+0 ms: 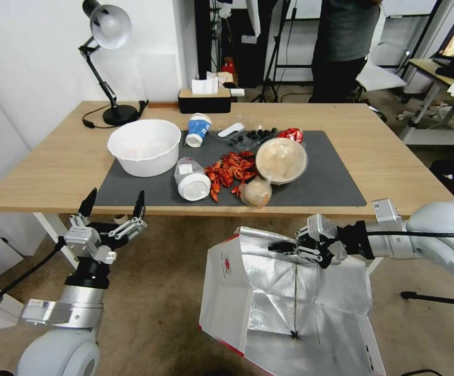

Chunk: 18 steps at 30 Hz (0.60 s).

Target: Pick up the food delivery bag from the floor and place it on the table.

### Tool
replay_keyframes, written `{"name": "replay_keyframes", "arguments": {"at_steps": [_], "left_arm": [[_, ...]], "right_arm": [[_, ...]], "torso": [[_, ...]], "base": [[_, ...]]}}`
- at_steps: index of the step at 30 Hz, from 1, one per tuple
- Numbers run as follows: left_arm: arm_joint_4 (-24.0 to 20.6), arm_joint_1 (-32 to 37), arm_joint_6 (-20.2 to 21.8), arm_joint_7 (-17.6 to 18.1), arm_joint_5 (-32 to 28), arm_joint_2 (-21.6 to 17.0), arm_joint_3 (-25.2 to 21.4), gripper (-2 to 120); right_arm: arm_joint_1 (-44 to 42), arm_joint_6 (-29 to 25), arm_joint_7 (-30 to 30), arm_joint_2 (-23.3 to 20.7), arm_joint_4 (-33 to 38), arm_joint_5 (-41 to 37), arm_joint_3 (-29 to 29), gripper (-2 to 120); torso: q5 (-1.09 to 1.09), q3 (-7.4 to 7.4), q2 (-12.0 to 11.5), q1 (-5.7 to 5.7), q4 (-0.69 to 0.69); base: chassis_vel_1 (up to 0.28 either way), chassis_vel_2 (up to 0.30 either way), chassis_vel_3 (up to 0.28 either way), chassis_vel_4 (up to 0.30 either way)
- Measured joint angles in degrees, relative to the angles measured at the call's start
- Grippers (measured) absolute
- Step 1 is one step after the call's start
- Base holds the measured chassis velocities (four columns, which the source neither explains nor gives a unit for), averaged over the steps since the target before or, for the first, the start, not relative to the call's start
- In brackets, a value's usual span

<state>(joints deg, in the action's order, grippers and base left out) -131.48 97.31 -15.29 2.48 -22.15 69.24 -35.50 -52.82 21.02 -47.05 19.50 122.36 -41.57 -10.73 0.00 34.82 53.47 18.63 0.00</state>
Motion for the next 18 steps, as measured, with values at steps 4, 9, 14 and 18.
{"name": "replay_keyframes", "arguments": {"at_steps": [4, 9, 14, 18], "left_arm": [[0.0, 0.0, 0.0, 0.0, 0.0, 0.0, 0.0, 100], [0.0, 0.0, 0.0, 0.0, 0.0, 0.0, 0.0, 100], [0.0, 0.0, 0.0, 0.0, 0.0, 0.0, 0.0, 100], [-0.1, 0.0, 0.0, 0.0, 0.0, 0.0, 0.0, 100]], "right_arm": [[0.0, 0.0, 0.0, 0.0, 0.0, 0.0, 0.0, 0], [0.0, 0.0, -0.1, -0.1, 0.0, 0.0, 0.0, 0], [0.0, 0.0, -0.1, -0.1, 0.0, 0.0, 0.0, 0], [0.0, -0.1, -0.2, -0.1, 0.0, 0.0, 0.0, 0]], "torso": [[0.0, 0.29, 0.5, 0.23, 0.0], [0.0, 0.77, 1.3, 0.59, 0.0], [0.0, 1.4, 2.5, 1.08, 0.0], [0.0, 1.87, 3.3, 1.47, 0.0]], "base": [[0.0, 0.0, 0.0, 0.0], [0.0, 0.0, 0.0, 0.0], [0.0, 0.0, 0.0, 0.0], [0.0, 0.0, 0.0, 0.0]]}}
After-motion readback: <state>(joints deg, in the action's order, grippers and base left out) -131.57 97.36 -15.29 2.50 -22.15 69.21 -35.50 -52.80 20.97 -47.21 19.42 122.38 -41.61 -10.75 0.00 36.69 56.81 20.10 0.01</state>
